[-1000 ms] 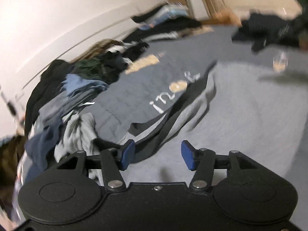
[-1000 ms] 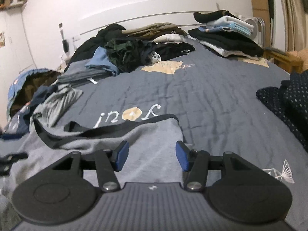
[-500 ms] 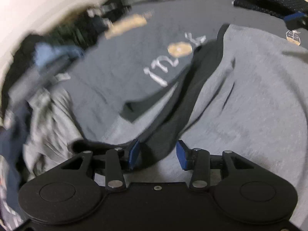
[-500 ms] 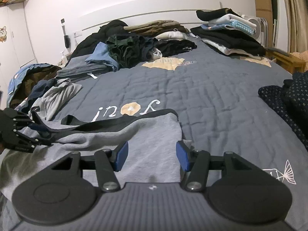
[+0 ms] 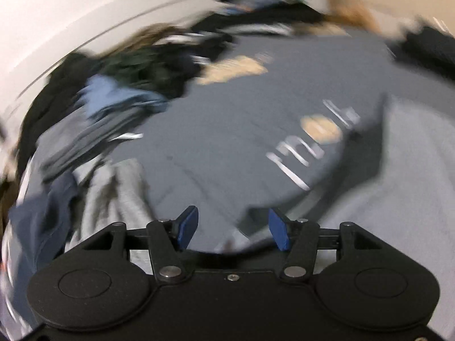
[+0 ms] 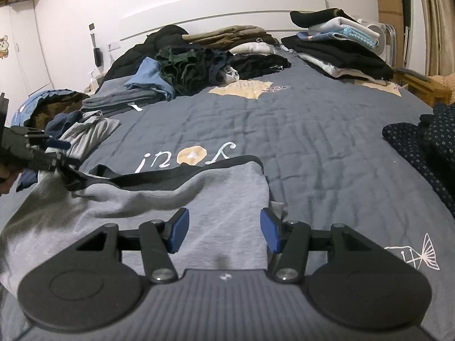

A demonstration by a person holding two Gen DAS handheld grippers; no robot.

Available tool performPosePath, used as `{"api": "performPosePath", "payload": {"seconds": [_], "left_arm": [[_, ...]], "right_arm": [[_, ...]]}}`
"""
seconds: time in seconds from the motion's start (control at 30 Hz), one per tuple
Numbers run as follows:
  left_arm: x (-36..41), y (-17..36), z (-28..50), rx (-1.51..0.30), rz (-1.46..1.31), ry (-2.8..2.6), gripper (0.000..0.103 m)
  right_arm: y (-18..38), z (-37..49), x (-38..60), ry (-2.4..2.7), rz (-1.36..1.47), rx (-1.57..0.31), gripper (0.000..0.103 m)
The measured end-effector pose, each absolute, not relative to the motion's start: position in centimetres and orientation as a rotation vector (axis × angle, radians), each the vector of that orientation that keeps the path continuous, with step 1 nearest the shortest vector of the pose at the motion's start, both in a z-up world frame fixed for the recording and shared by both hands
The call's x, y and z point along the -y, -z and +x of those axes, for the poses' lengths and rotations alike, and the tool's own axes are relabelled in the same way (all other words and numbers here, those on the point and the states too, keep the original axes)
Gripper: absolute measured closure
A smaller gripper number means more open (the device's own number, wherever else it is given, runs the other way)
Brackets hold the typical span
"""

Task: Fold clothes

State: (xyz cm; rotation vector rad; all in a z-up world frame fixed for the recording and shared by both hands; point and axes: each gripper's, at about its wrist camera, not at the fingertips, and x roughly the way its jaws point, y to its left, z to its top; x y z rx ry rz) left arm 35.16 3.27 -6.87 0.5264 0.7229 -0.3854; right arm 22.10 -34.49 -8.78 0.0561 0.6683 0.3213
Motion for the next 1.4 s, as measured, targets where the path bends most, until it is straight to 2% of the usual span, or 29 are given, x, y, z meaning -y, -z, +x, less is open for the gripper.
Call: {"api": "performPosePath", "payload": {"seconds": [0.1,0.17,0.23,0.27,0.33,0.43,0.6,0.67,0.7,0.73,0.77,0.8,0.93,1.0,1.07,1.1,1.13,1.2,1.4], "left_arm": [[-1.5,8.8,34.5,-0.75,0.709,0.412,0.049],[-0.8,9.8,34.8,-0.764,0.751,0.408,0.054],[-0.4,10.5,35.4,-0.779,0.765,0.4,0.075],[-0.5,10.8,35.7,-0.794,0.76,0.4,0.077],[-0.7,11.1,36.5,-0.826,0.739,0.415,0.096],[-1.3,10.2,38.5,-0.814,0.614,0.374,0.096],[-3.0,8.6,40.5,-0.772,0.424,0.234,0.095],[-2.7,7.9,39.5,-0.79,0.402,0.32,0.09],[-2.5,7.6,39.0,-0.797,0.391,0.364,0.077],[-2.0,7.4,38.4,-0.793,0.391,0.415,0.059],[-1.5,7.3,37.7,-0.795,0.405,0.466,0.052],[-0.9,7.3,37.1,-0.798,0.421,0.514,0.048],[1.3,9.4,36.9,-0.866,0.494,0.556,0.048],[1.6,10.5,37.2,-0.91,0.486,0.56,0.055],[1.7,11.2,37.3,-0.946,0.474,0.587,0.072],[1.8,11.1,37.1,-0.946,0.483,0.598,0.087],[1.8,11.1,37.0,-0.947,0.491,0.61,0.095],[2.0,10.9,36.8,-0.951,0.493,0.628,0.103],[1.7,9.1,37.8,-0.887,0.42,0.595,0.103]], "right_arm": [[8.8,22.0,34.3,-0.33,0.055,-0.669,0.048],[8.7,22.0,34.3,-0.331,0.054,-0.667,0.048],[8.8,22.1,34.3,-0.329,0.058,-0.667,0.048],[8.8,22.1,34.4,-0.326,0.061,-0.668,0.048],[8.9,22.1,34.5,-0.32,0.066,-0.67,0.048],[8.9,22.3,34.7,-0.316,0.076,-0.673,0.048],[8.9,22.3,34.7,-0.323,0.078,-0.678,0.048],[8.8,22.3,34.8,-0.322,0.078,-0.675,0.048],[8.7,22.3,34.8,-0.325,0.082,-0.673,0.048],[8.7,22.3,34.9,-0.324,0.085,-0.672,0.048],[8.7,22.3,34.9,-0.322,0.088,-0.671,0.048],[8.7,22.3,34.9,-0.319,0.09,-0.673,0.048],[8.7,22.2,34.8,-0.318,0.086,-0.675,0.048],[8.6,22.1,34.7,-0.322,0.087,-0.671,0.048],[8.5,22.1,34.8,-0.325,0.091,-0.667,0.048],[8.6,22.1,34.8,-0.322,0.092,-0.668,0.048],[8.6,22.2,34.9,-0.32,0.092,-0.669,0.048],[8.7,22.2,35.0,-0.314,0.095,-0.672,0.048],[8.6,22.3,35.1,-0.311,0.104,-0.672,0.048]]}}
